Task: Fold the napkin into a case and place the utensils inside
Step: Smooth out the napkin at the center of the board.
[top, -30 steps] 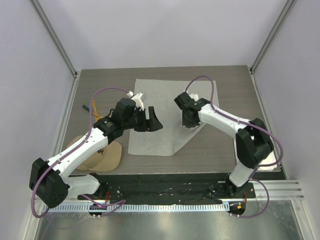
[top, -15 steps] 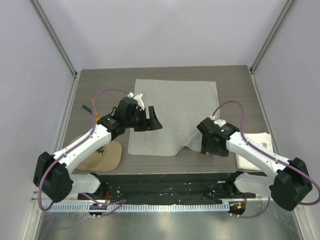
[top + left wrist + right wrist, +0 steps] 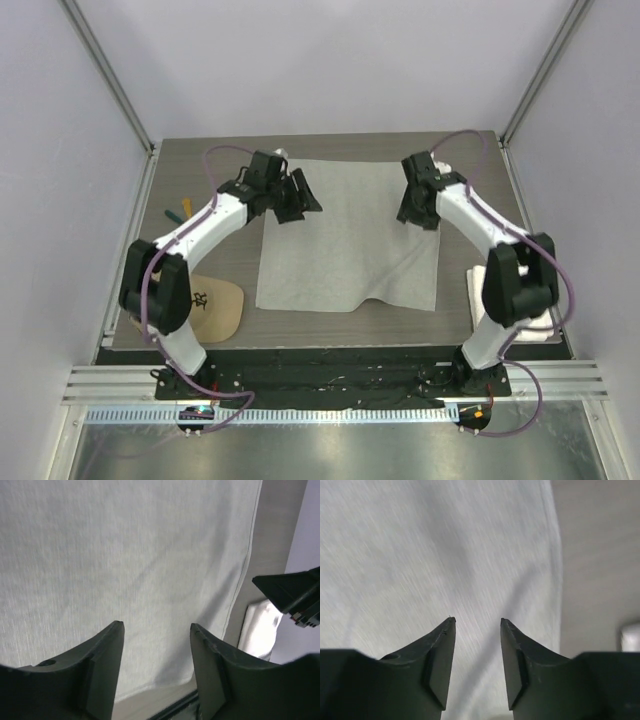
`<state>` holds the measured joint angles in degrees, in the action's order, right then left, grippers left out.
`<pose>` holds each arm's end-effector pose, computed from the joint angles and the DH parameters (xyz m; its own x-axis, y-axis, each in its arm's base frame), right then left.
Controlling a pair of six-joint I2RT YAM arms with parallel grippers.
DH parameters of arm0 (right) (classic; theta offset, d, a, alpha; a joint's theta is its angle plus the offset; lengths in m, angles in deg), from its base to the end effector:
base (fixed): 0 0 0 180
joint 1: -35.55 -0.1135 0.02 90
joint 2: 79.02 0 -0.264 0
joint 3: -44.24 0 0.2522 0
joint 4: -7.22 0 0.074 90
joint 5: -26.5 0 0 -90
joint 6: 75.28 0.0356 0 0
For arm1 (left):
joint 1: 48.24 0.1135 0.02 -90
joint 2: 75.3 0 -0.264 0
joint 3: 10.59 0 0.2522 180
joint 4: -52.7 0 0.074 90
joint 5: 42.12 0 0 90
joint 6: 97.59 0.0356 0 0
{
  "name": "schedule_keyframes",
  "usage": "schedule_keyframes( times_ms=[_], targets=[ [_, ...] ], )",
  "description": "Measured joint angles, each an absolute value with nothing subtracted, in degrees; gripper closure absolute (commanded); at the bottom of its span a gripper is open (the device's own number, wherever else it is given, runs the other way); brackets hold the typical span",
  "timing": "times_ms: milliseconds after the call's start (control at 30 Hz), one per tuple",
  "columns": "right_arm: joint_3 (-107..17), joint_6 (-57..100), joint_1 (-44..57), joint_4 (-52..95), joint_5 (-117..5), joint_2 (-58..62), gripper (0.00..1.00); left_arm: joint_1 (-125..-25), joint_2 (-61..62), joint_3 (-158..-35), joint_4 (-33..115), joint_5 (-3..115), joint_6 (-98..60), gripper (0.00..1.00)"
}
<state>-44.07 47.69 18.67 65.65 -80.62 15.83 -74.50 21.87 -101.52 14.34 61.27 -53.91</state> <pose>0.3270 0.0883 0.2500 -0.8136 0.2966 -0.5001 0.3390 0.9408 0.0065 0.3380 -0.1760 0.2717 -0.8531 -0.3636 -0.3742 -0.0560 0.7768 -0.6272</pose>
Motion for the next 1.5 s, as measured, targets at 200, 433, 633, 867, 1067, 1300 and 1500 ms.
schedule_keyframes(
  times_ms=[200, 433, 633, 867, 1067, 1300, 1500],
  targets=[
    [-62.6, 43.53, 20.98, 58.94, -79.12, 36.57, 0.63, -69.93, 34.57, -109.21, 17.97, 59.04, -58.05, 0.52],
    [-69.6, 38.92, 21.49, 56.14, -77.83, 46.47, 0.62, -67.07, 44.38, -110.92, 19.06, 56.46, -60.32, 0.52],
    [-71.46, 35.32, 21.46, 53.06, -76.95, 48.92, 0.62, -64.03, 47.7, -112.51, 21.49, 57.4, -62.83, 0.51],
    [-82.69, 31.05, 21.57, 50.59, -75.36, 57.6, 0.5, -60.1, 56.2, -124.93, 20.94, 59.91, -62.31, 0.45],
    [-87.98, 30.6, 21.99, 53.82, -74.66, 59.39, 0.33, -60.14, 55.64, -128.27, 15.65, 57.99, -58.13, 0.24],
    [-62.28, 39.51, 22.01, 61.21, -75.25, 37.38, 0.32, -65.3, 32.69, -112.42, 9.12, 54.01, -54.64, 0.26],
    [-37.21, 48.17, 21.07, 67.48, -75.93, 8.31, 0.42, -71.29, 6.3, -97.19, 6.65, 49.34, -52.65, 0.29]
  ],
)
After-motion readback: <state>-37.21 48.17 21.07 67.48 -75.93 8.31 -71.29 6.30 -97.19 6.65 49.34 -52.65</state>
